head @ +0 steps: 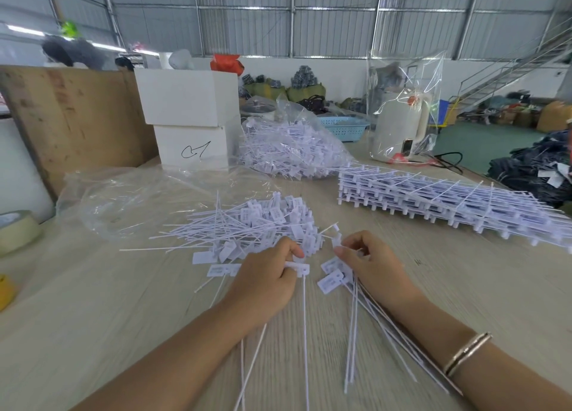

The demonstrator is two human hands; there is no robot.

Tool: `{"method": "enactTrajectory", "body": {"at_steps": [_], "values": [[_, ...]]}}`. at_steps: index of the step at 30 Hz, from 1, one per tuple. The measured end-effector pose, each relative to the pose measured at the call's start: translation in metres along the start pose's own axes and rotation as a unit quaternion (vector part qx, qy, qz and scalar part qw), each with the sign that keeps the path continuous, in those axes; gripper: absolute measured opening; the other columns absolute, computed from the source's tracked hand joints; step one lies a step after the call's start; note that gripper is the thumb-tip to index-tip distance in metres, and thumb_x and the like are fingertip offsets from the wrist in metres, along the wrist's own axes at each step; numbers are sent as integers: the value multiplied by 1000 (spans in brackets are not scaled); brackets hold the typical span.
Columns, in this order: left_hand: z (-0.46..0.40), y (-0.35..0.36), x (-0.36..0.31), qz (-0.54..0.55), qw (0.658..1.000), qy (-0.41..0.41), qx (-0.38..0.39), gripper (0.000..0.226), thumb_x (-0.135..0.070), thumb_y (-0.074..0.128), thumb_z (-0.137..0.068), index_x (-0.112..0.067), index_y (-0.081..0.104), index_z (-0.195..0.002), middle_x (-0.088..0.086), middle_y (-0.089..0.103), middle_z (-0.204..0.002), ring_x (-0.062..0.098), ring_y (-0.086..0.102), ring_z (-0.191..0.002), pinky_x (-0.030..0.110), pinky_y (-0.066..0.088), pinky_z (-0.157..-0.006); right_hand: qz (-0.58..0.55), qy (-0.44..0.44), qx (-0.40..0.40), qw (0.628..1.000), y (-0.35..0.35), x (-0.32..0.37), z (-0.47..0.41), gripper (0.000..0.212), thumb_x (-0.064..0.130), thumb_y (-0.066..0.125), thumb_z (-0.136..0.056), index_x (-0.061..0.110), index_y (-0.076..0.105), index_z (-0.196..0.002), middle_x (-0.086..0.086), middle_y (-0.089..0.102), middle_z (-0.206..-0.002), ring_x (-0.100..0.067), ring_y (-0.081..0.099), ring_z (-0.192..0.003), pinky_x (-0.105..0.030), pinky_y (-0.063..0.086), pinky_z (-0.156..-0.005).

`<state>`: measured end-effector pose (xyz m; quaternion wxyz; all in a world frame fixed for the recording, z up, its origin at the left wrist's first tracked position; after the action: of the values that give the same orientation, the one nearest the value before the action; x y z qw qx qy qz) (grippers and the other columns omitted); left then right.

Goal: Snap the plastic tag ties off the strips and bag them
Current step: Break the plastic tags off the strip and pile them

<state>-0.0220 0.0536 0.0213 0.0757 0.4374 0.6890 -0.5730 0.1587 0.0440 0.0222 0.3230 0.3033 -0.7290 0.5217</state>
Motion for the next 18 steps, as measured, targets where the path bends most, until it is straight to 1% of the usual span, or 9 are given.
{"method": "enactTrajectory", "body": {"at_steps": [2,4,5,7,9,11,13,15,18], "values": [[1,-1,-3,6,1000,14,-1,24,-11,43,-94,-34,47,-101,5,58,-74,5,40,-47,19,33,-48,1,-5,9,1000,1,3,1,9,42,57,-85,40,50,-90,13,56,-98,-10,53,-96,-48,39,-99],[2,-2,-8,13,999,32,-12,23,-14,45,-95,-35,46,-104,-3,57,-79,4,48,-57,17,37,-55,-2,-29,16,999,1,10,5,9,43,54,-86,41,52,-95,15,55,-103,-9,52,-102,-46,38,-101],[3,-3,-11,21,999,41,-20,23,-15,46,-95,-36,45,-105,-8,58,-85,4,52,-65,16,38,-60,1,-52,12,999,1,15,7,7,42,53,-87,43,53,-94,17,54,-105,-8,51,-105,-44,36,-102],[4,-3,-19,43,996,65,-30,24,-16,48,-95,-37,44,-108,-17,57,-94,2,55,-78,11,39,-66,29,-111,9,993,2,26,15,9,41,54,-88,49,56,-89,22,53,-105,-4,47,-109,-35,28,-102],[7,1,-26,49,994,94,-29,25,-16,49,-95,-31,46,-115,-15,59,-100,-3,55,-88,6,38,-71,88,-153,29,984,9,34,21,11,40,55,-89,48,62,-88,25,51,-103,-1,41,-111,-28,19,-96],[9,5,-31,35,992,121,-26,27,-16,49,-96,-22,47,-122,-7,62,-110,-2,54,-98,9,40,-80,120,-165,53,977,14,36,22,14,40,54,-89,39,68,-88,24,52,-104,-2,38,-114,-30,17,-98],[12,6,-35,6,990,139,-36,29,-20,47,-96,-19,47,-125,-3,61,-115,4,53,-103,15,39,-85,95,-160,65,980,13,34,21,16,36,55,-90,32,70,-86,20,56,-104,-5,42,-113,-38,21,-103],[14,5,-39,-29,987,149,-52,33,-29,42,-93,-19,48,-124,-4,60,-113,6,50,-101,19,37,-85,65,-160,74,982,11,34,20,16,33,56,-90,32,69,-82,17,59,-100,-8,47,-109,-44,25,-102],[15,3,-41,-58,986,144,-57,33,-34,40,-93,-20,49,-122,-6,57,-114,7,50,-100,23,38,-85,71,-163,65,982,11,32,19,18,32,58,-89,34,66,-73,16,60,-92,-4,48,-103,-44,24,-101]]}}
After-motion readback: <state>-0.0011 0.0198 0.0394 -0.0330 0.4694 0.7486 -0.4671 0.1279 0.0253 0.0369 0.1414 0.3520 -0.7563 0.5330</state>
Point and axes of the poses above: each hand's wrist, its own z-axis away from the middle knuckle, its own y-axis out of the palm, x = y × z, the point moved 6 cm from there along -z, towards the middle knuckle
